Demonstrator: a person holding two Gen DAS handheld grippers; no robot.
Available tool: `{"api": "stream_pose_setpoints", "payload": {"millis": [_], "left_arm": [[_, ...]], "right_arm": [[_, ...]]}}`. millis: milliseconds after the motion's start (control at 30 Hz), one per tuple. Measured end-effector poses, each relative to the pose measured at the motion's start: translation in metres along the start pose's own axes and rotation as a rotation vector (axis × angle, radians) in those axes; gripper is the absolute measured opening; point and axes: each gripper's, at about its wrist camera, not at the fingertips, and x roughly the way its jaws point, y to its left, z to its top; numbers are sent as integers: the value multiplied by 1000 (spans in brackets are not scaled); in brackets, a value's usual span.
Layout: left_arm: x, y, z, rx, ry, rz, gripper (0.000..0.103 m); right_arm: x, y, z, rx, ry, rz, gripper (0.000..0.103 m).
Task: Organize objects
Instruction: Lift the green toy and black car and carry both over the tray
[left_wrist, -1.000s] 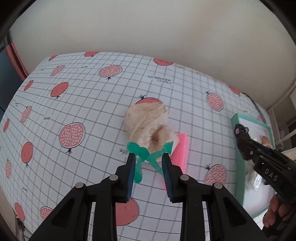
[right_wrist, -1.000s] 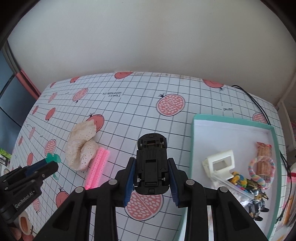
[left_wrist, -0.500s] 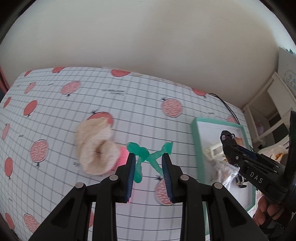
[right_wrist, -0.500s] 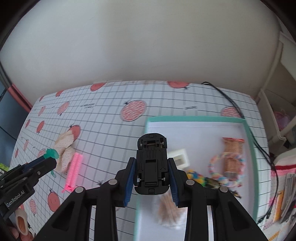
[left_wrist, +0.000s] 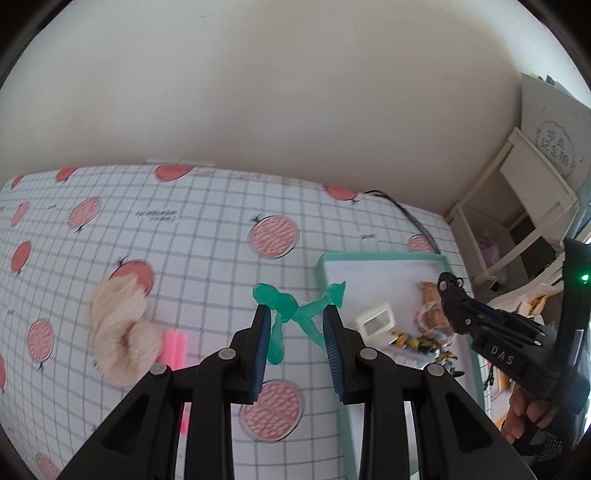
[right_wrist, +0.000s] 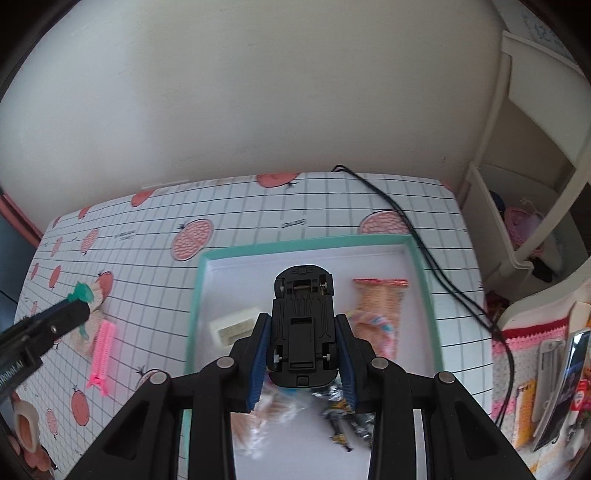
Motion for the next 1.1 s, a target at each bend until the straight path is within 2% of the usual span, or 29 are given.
{"api": "stream_pose_setpoints", "payload": {"millis": [267,567,1100], "left_arm": [[18,-18,25,52,-19,-68,30],[49,-38,36,97,-8,-128,30],[115,-65,37,163,75,-122,30]], "right_arm": [[4,-14,13,-4,-15,-28,36],[19,-20,24,11,-15,-16,36],[54,-21,33,-2,27,-24,36]]}}
